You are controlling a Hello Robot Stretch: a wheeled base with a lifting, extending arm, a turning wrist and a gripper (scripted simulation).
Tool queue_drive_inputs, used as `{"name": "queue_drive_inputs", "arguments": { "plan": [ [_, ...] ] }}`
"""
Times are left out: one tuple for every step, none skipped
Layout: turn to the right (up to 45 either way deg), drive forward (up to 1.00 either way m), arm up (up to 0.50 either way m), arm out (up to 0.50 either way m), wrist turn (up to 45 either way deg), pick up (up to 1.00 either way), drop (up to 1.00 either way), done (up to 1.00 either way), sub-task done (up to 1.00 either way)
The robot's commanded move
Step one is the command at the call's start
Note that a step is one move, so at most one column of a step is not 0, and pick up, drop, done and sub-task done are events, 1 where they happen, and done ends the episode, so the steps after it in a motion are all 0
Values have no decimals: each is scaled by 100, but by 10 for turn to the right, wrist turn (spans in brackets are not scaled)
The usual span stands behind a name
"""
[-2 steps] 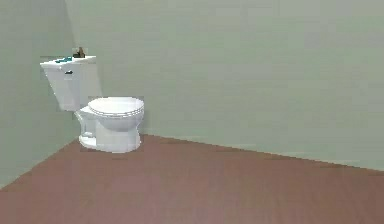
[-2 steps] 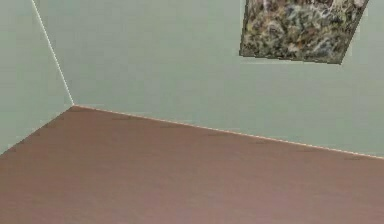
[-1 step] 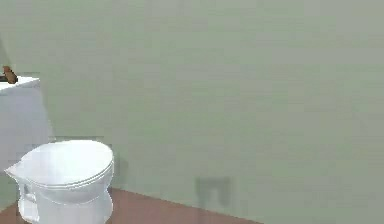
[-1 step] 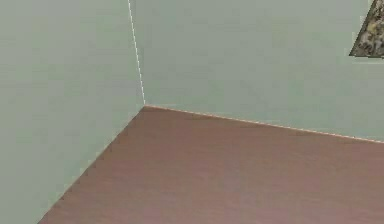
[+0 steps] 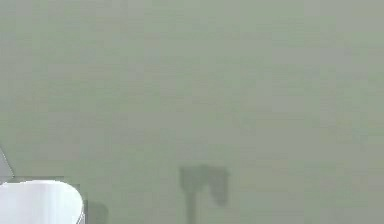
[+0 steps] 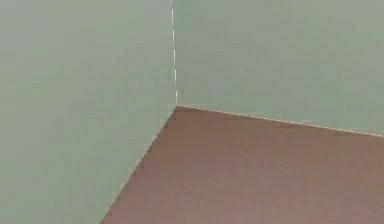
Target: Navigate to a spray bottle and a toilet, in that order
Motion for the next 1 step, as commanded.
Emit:
{"name": "queue_drive_inputs", "arguments": {
  "plan": [
    [-450, 0, 0, 0, 0, 0, 0, 0, 0]
  ]
}}
